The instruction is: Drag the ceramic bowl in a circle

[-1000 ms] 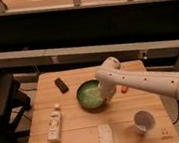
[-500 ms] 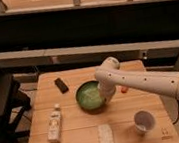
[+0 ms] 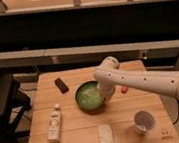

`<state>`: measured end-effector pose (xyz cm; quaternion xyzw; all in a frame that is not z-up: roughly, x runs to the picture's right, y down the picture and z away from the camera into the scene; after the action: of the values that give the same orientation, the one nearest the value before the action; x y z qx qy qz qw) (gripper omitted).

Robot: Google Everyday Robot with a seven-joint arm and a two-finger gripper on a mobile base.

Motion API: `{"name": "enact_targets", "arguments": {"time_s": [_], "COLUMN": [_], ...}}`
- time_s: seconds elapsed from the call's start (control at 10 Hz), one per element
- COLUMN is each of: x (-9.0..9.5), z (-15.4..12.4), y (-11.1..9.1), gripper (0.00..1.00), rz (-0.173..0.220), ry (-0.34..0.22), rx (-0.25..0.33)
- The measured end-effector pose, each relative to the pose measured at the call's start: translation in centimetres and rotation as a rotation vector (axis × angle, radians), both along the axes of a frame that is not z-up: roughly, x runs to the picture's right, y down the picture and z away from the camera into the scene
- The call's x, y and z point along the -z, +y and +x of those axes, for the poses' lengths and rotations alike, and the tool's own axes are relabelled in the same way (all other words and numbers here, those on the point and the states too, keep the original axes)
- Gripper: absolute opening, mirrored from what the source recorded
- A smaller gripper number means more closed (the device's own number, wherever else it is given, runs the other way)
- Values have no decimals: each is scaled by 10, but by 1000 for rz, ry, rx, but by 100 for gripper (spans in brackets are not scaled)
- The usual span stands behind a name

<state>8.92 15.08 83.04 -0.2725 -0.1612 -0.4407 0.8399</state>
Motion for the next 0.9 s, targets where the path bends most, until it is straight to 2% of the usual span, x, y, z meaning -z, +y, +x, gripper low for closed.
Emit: {"name": "enact_targets", "arguments": {"time_s": [0.3,0.9], "x": [-1,0], "z": [-8,7], "y": [-5,-9], "gripper": [4,4], "rz": [4,6], "ry": [-16,-34], "rx": [22,45]}}
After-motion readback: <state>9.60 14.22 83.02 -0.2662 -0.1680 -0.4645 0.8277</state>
